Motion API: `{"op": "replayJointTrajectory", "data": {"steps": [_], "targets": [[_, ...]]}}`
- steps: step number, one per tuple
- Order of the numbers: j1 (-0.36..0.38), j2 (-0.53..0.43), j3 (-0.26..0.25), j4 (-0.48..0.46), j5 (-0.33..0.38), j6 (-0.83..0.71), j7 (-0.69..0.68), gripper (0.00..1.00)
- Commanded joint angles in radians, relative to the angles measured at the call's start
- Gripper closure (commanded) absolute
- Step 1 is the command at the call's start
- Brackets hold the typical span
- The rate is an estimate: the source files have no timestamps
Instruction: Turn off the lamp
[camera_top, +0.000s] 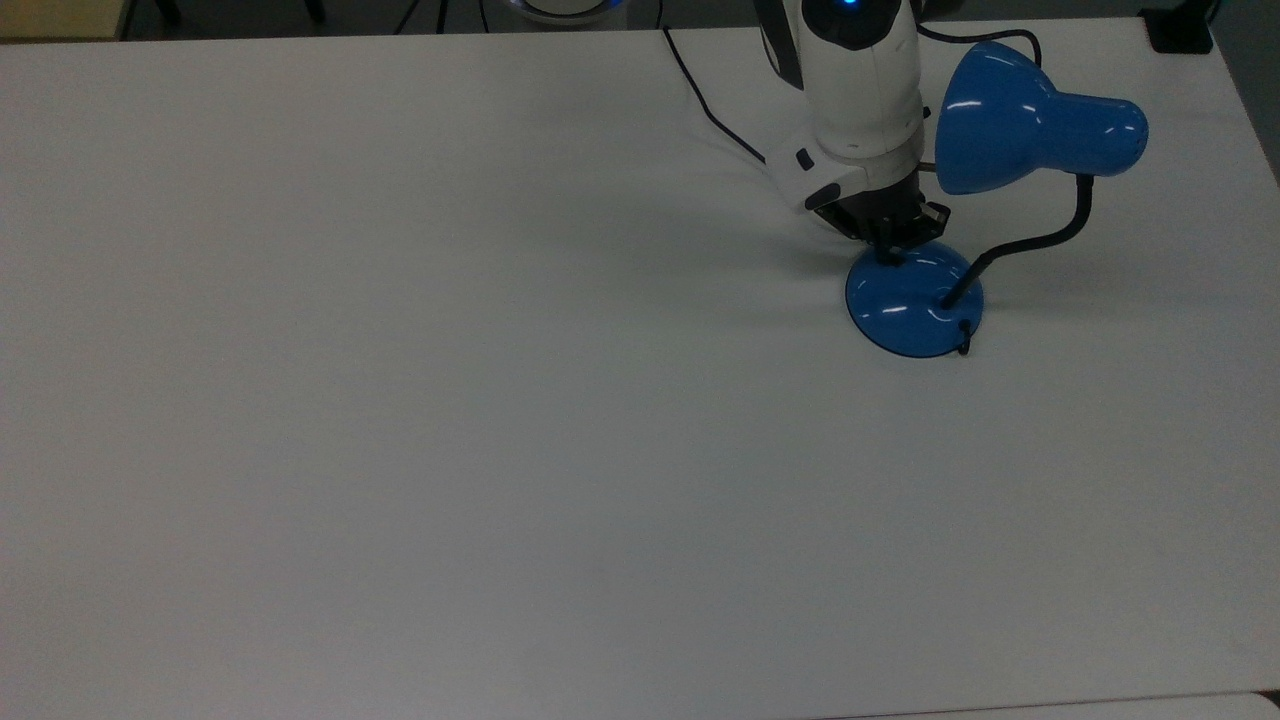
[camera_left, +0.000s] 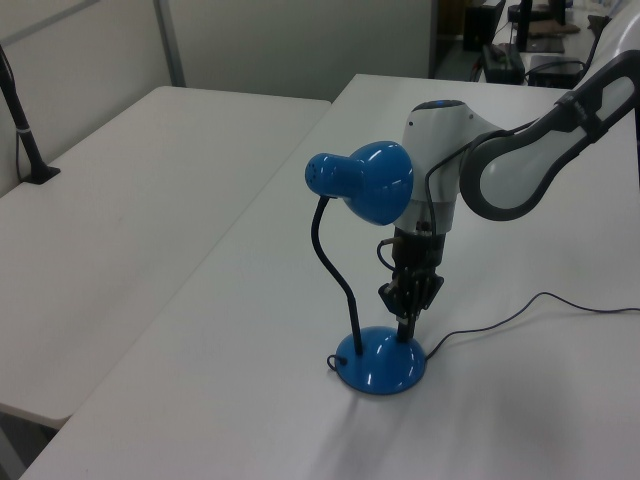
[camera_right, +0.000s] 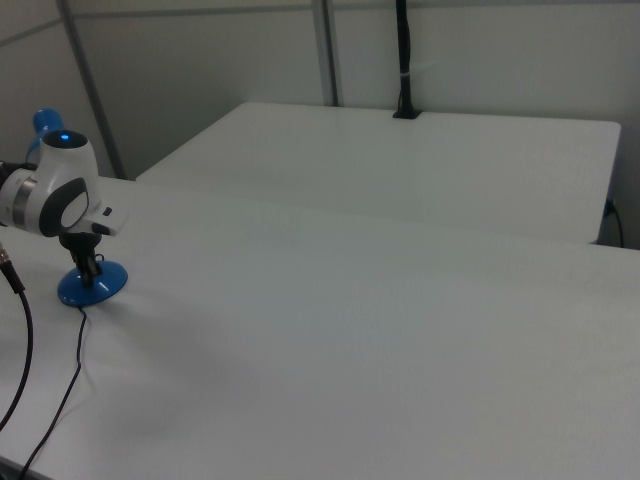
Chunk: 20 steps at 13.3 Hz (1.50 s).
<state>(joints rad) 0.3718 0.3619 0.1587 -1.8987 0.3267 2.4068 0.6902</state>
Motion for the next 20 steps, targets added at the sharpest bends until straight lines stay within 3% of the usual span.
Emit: {"op": "replayJointTrajectory", "data": {"steps": [1,8,15,16,19,20], "targets": [[0.012,0.012,0.009,-0.008,0.006,0.034,0.015,1.00],[0.009,0.026,0.010,-0.011,0.000,0.015,0.011,1.00],[-0.114,-0.122,0.009,0.001,-0.109,-0.427,-0.061,1.00],[-0.135,-0.148,0.009,0.010,-0.138,-0.483,-0.075,0.97],[-0.198,-0.233,0.005,0.041,-0.227,-0.647,-0.225,0.61],[-0.226,-0.260,-0.001,0.053,-0.235,-0.667,-0.301,0.44]]}}
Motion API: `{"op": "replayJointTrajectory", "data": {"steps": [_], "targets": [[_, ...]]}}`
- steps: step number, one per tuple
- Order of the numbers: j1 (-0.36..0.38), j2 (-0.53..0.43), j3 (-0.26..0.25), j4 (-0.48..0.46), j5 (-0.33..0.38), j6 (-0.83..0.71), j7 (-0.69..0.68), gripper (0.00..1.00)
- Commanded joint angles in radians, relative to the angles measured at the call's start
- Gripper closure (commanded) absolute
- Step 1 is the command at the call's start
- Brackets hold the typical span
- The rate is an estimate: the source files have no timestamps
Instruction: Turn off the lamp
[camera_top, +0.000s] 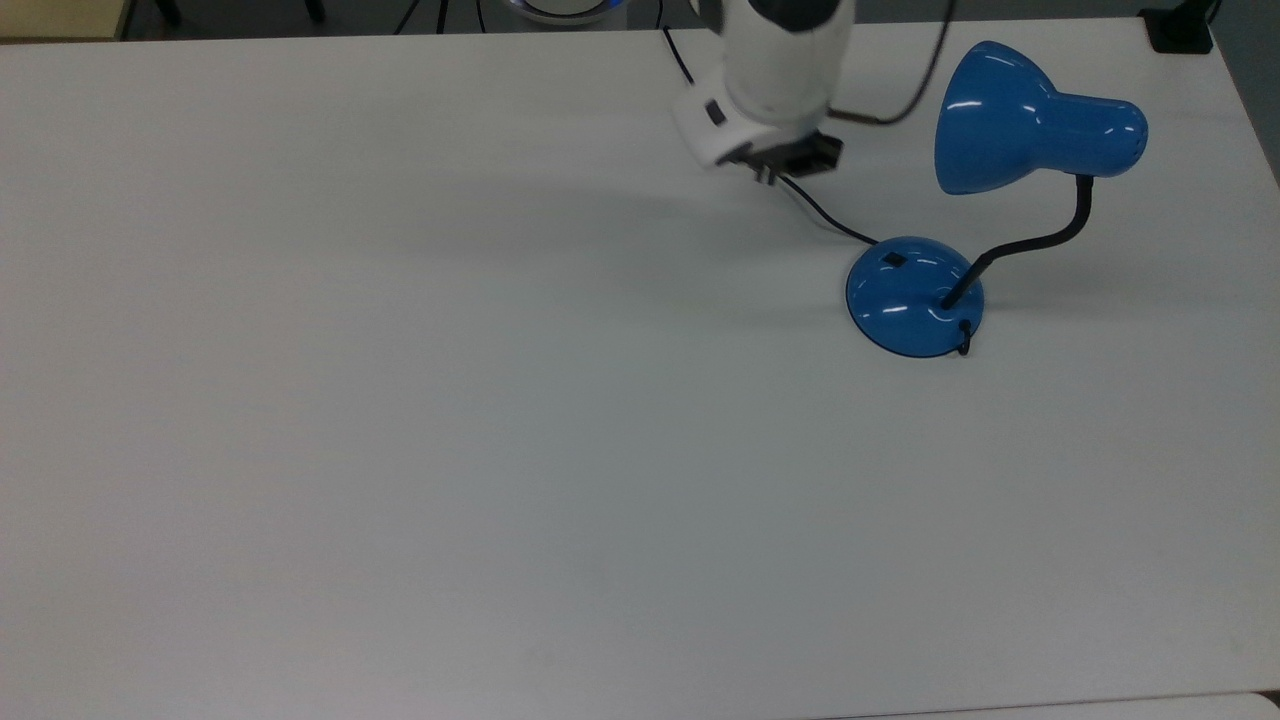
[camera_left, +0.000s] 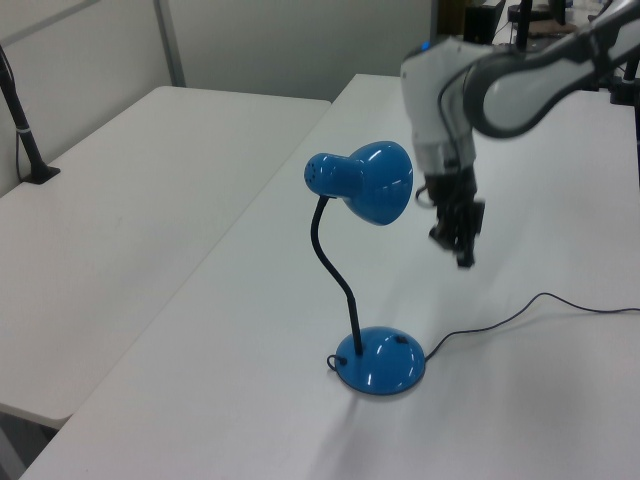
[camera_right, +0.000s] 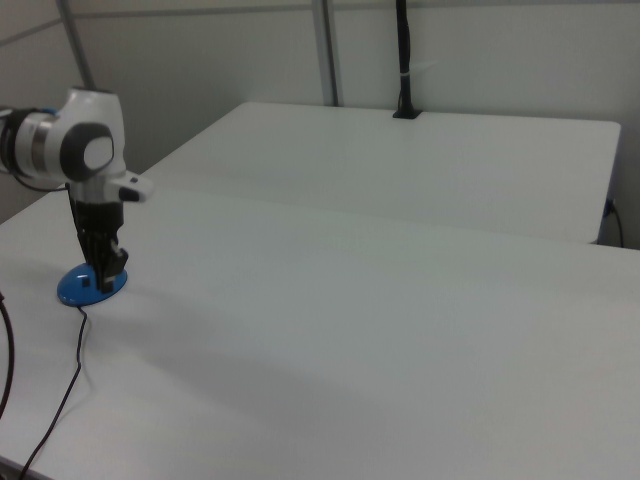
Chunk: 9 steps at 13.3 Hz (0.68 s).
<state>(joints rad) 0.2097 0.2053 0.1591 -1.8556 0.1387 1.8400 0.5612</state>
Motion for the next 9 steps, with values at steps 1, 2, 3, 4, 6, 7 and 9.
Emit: {"op": "replayJointTrajectory", "data": {"steps": [1,2,3,4,6,7,9], "targets": [[-0.093,-0.130,-0.006,0.021,-0.048,-0.111,-0.244,0.22],[-0.116,-0.150,-0.007,0.032,-0.048,-0.120,-0.289,0.05],[-0.136,-0.171,-0.007,0.039,-0.056,-0.134,-0.314,0.00],[-0.162,-0.203,-0.016,0.045,-0.088,-0.143,-0.361,0.00],[-0.177,-0.225,-0.052,0.106,-0.143,-0.200,-0.476,0.00],[-0.199,-0.224,-0.102,0.174,-0.142,-0.246,-0.604,0.00],[-0.214,-0.227,-0.169,0.228,-0.122,-0.265,-0.742,0.00]]}}
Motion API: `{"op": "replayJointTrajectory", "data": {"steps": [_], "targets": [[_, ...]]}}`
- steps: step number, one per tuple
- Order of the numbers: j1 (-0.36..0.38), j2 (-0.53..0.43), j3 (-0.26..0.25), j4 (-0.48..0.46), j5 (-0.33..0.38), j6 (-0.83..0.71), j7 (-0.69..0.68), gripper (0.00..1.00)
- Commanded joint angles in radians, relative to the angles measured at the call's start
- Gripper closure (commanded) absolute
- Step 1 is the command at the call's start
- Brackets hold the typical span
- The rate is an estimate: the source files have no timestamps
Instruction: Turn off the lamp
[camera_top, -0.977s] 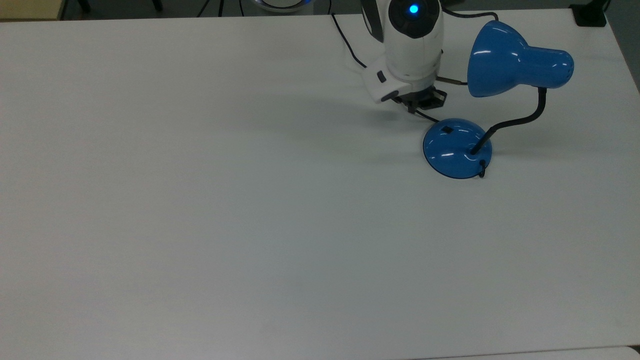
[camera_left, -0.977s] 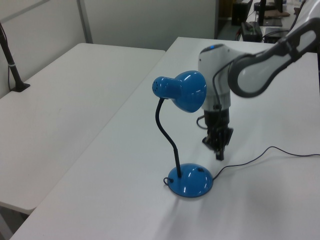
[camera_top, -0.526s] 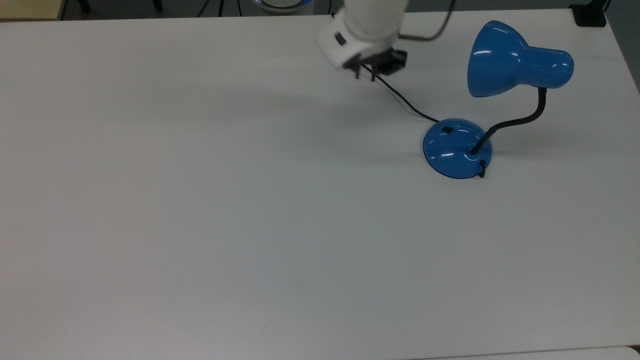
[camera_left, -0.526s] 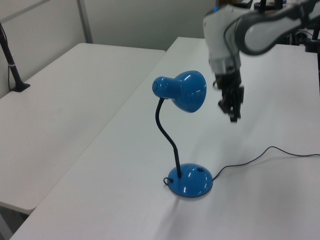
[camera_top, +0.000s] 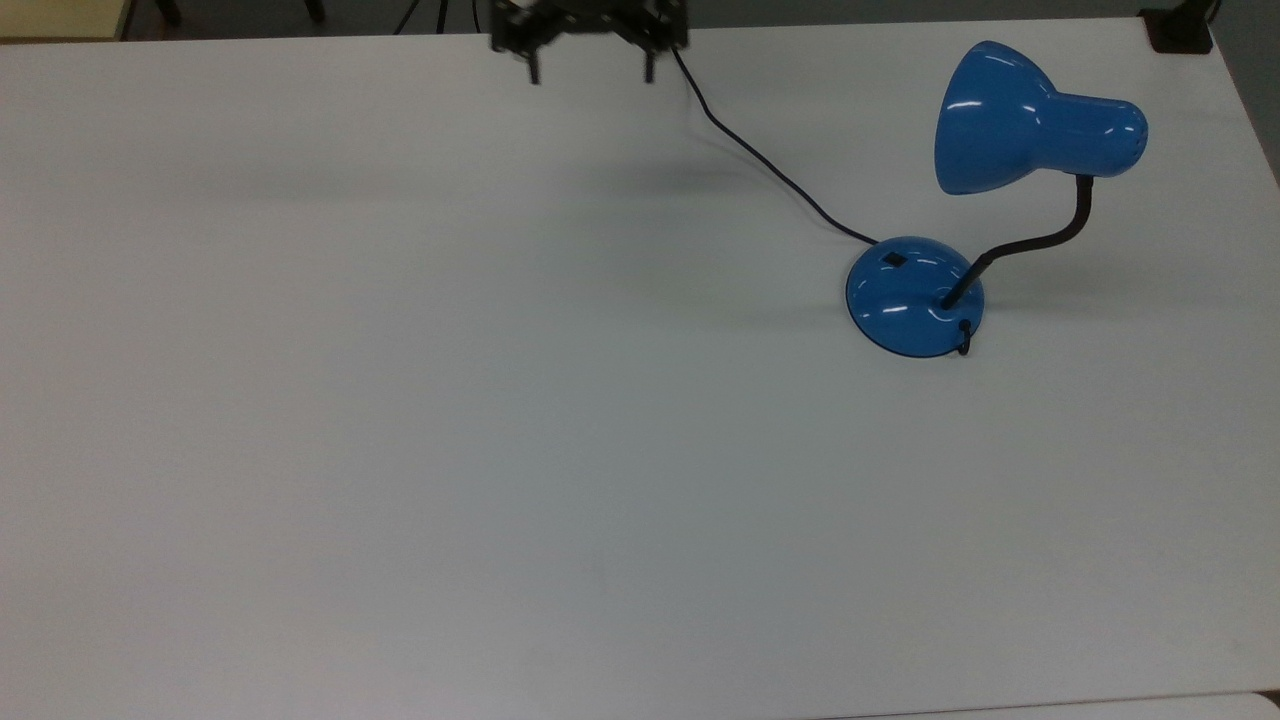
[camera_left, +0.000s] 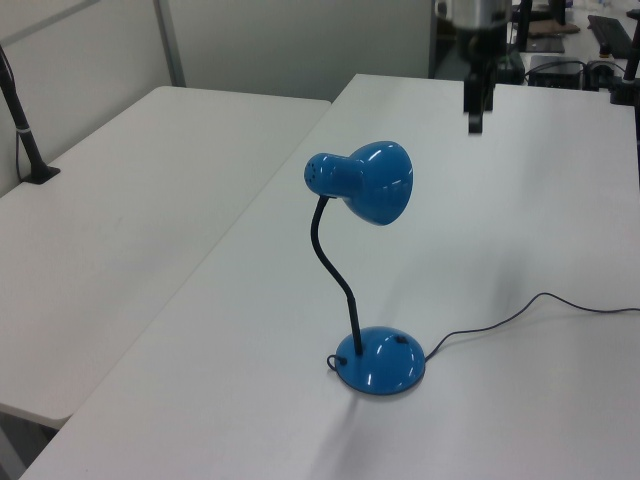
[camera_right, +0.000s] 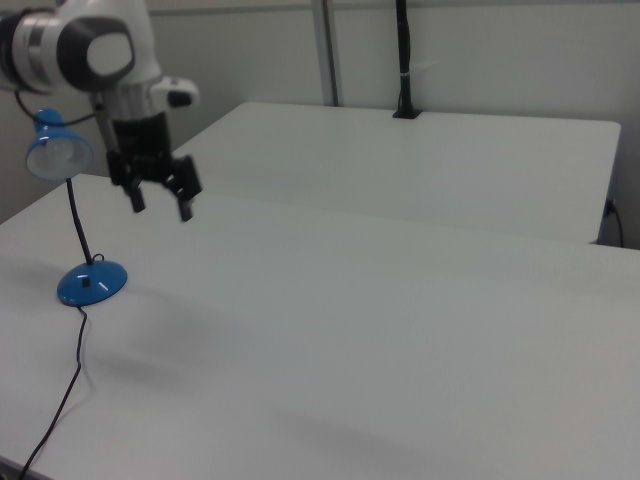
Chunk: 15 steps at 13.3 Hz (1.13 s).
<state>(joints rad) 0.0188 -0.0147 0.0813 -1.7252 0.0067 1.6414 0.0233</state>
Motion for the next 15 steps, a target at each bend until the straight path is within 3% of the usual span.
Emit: {"op": "replayJointTrajectory", "data": {"steps": [1,4,9,15], "targets": [[-0.025,-0.007,-0.125,0.110,0.018,-0.055,-0.216,0.00],[-0.031,0.001,-0.161,0.139,0.044,-0.037,-0.214,0.00],[-0.017,0.005,-0.117,0.099,0.038,0.072,-0.031,0.00],[-0.016,0.005,-0.113,0.099,0.033,0.074,-0.048,0.00]]}}
